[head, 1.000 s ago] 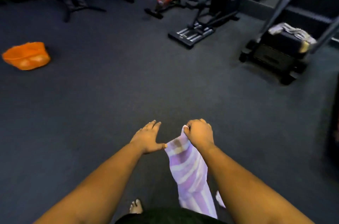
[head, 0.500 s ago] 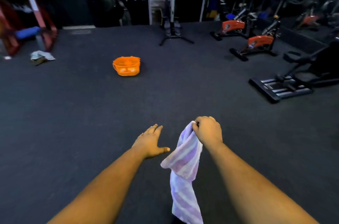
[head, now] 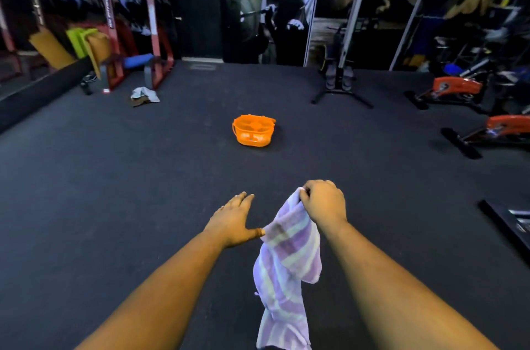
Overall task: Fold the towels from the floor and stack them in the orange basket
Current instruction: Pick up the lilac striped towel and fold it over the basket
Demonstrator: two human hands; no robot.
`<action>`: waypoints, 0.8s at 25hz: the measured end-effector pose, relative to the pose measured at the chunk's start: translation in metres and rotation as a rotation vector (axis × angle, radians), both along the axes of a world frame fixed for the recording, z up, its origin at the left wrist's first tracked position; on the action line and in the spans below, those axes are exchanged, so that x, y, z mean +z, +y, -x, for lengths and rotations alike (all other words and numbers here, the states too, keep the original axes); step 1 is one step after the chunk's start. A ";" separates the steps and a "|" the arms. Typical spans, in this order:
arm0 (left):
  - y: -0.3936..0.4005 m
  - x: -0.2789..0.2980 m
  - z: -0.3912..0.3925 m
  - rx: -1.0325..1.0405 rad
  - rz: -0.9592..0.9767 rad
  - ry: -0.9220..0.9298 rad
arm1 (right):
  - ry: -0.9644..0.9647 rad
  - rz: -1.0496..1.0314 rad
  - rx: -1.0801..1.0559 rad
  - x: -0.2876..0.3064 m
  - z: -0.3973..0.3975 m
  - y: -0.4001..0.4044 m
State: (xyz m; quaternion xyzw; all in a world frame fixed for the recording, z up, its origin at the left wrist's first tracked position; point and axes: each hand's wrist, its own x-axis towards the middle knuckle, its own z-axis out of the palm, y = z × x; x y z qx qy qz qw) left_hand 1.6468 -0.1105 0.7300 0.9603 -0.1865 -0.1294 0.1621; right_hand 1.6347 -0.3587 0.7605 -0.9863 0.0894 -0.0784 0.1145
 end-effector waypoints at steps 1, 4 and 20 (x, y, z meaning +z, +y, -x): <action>0.000 -0.001 -0.026 0.010 0.004 -0.003 | -0.003 0.005 0.013 0.000 -0.030 0.001; 0.004 -0.008 -0.107 0.029 0.018 0.000 | -0.020 -0.001 0.023 -0.004 -0.119 0.006; 0.023 -0.001 -0.563 0.054 0.188 0.144 | -0.227 -0.517 -0.060 0.061 -0.567 0.034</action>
